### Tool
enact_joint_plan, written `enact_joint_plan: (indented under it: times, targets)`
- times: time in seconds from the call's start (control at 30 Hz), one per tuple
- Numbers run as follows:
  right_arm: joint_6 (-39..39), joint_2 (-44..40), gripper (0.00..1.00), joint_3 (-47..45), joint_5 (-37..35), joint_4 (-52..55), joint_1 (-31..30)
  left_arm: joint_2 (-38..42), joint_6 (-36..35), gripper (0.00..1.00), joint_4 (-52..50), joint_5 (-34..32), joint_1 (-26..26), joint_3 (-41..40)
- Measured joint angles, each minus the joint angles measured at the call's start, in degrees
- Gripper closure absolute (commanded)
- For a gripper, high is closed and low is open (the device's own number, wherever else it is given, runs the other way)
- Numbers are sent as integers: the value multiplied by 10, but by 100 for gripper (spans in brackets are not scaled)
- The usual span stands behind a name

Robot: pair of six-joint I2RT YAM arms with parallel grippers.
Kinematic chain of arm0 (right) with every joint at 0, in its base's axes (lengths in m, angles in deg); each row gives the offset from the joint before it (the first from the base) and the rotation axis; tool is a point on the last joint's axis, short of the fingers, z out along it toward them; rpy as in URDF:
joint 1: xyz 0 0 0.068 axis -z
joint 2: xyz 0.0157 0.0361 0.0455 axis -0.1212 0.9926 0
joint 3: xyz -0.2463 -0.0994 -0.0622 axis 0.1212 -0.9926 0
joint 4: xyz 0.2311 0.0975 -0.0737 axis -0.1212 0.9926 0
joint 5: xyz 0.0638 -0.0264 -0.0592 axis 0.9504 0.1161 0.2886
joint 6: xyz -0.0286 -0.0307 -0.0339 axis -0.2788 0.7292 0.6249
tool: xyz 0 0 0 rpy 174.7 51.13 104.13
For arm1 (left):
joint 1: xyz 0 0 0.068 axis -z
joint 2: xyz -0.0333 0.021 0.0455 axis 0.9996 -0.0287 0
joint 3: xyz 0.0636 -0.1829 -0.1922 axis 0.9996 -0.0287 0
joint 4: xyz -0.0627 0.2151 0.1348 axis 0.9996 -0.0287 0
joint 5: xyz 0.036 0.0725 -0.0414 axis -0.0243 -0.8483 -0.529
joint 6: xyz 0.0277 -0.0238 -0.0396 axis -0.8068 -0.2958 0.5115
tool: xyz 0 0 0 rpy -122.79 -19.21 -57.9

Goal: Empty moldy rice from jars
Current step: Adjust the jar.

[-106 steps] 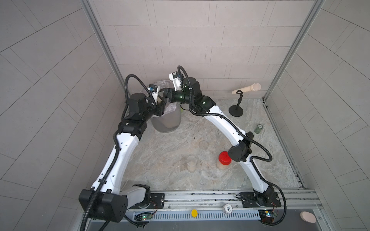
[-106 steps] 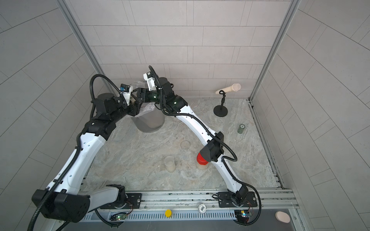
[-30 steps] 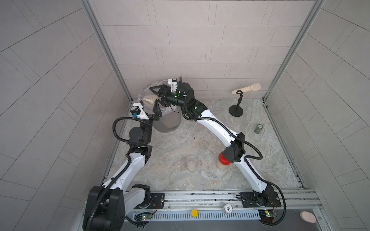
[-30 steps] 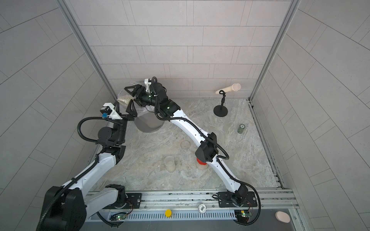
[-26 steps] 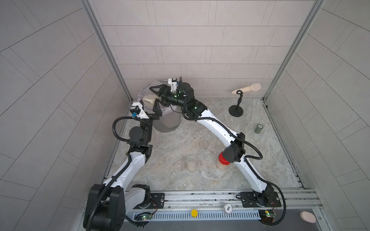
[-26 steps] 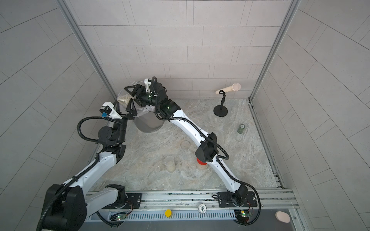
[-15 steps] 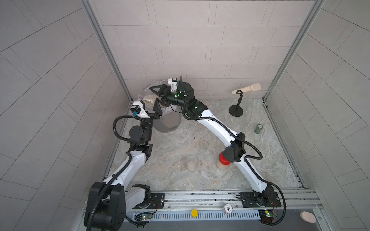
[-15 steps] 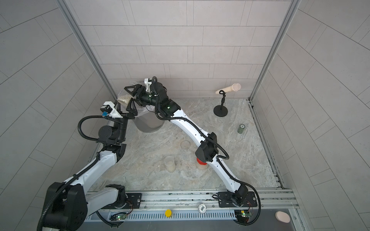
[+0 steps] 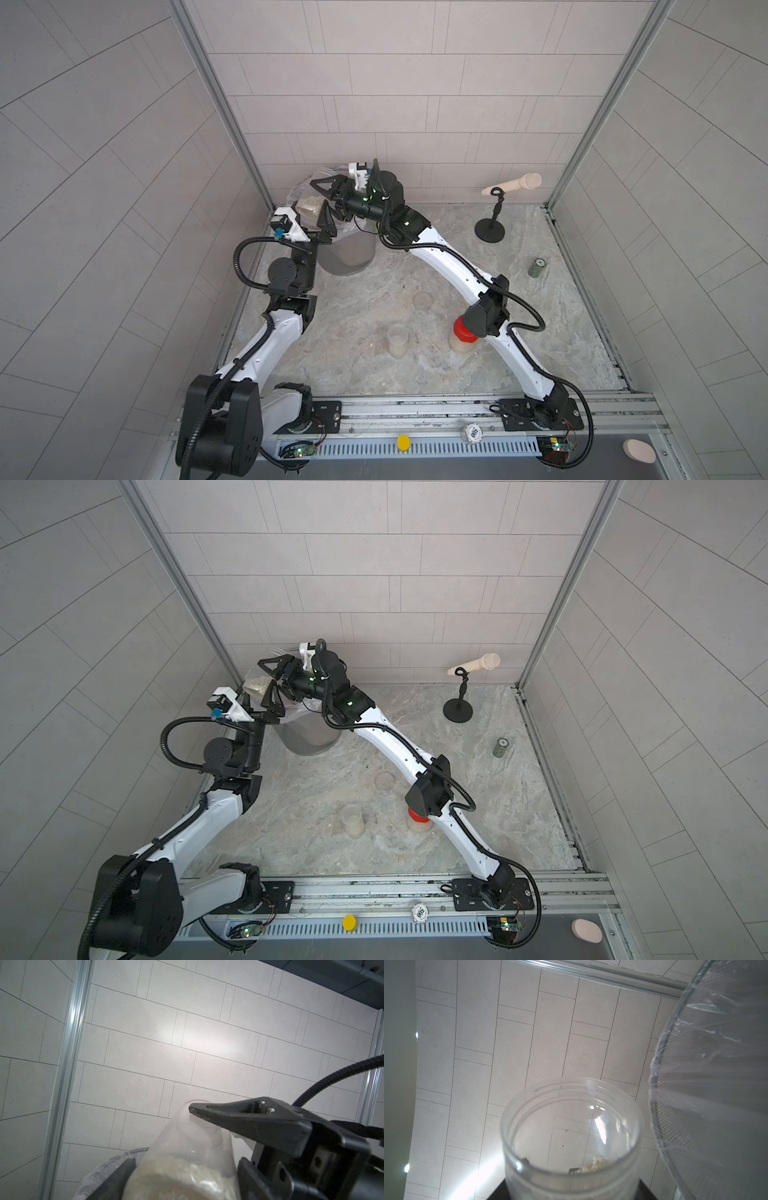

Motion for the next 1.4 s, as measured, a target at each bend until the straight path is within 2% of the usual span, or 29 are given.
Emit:
enact_joint_plan:
  times: [0.2, 0.3, 0.4, 0.57, 0.67, 0.8, 1.0, 1.2, 1.4]
  targets:
    - [-5, 1, 67, 0, 1, -1, 3, -5, 10, 35, 6, 15, -2, 0]
    - [-6, 2, 67, 0, 2, -1, 3, -5, 12, 47, 5, 17, -3, 0]
    - [-6, 2, 58, 0, 2, -1, 3, -5, 14, 53, 4, 19, -3, 1]
    - [-6, 2, 36, 0, 2, -2, 7, -5, 15, 64, -19, 30, -6, 14]
    - [1, 2, 27, 0, 2, 0, 10, -5, 17, 69, -43, 42, -10, 25]
    - [24, 2, 14, 0, 7, 16, 13, -6, 11, 71, -80, 43, -21, 42]
    - [44, 2, 8, 0, 14, 48, 16, -13, 8, 72, -104, 41, -38, 57]
    - [75, 0, 7, 0, 16, 90, 24, -29, 8, 73, -129, 47, -42, 78]
    - [158, -29, 10, 0, 5, 195, 40, -33, 8, 74, -161, 59, -42, 88]
